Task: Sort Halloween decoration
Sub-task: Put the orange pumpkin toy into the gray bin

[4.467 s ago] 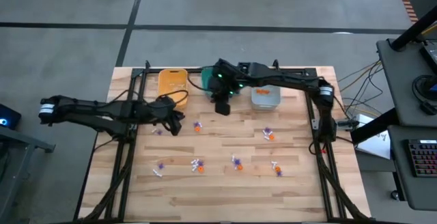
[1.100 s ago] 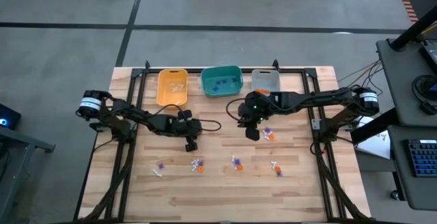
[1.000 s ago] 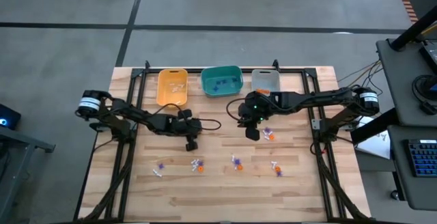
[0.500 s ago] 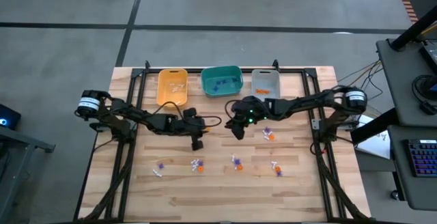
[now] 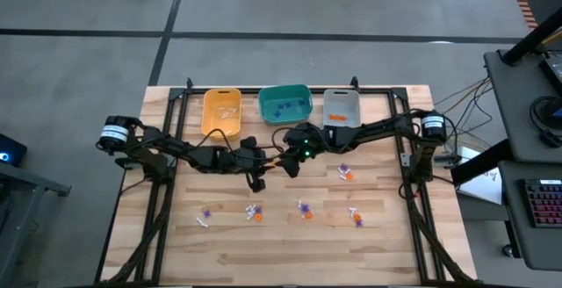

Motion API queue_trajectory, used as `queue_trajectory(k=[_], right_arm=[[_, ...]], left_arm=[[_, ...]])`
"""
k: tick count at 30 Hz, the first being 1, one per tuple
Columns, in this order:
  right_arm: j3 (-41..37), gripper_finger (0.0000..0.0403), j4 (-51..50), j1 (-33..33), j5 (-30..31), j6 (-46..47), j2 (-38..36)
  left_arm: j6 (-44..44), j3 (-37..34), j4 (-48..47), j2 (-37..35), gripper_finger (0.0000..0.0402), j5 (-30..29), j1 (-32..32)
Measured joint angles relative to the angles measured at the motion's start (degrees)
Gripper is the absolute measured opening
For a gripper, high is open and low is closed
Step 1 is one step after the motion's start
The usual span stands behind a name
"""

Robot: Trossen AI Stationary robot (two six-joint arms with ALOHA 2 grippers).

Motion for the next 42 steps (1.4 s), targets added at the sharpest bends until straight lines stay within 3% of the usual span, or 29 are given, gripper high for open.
queue_trajectory(k=[8,24,42], right_arm=[[1.4,0.0159,0.2,0.1,-0.2,-1.3,2.0],[1.4,0.0014,0.4,0.1,-0.2,-5.8,2.0],[1.4,0.0009,0.1,0.2,-1.7,-4.7,2.1]], left_arm=[[1.0,0.0,1.1,0.0,0.0047,-0.2,0.0],[1.2,-0.1,0.4,0.0,0.0047,-0.6,0.0],[-2.0,-0.6,-1.0,0.1,0.0047,-0.3,0.0]])
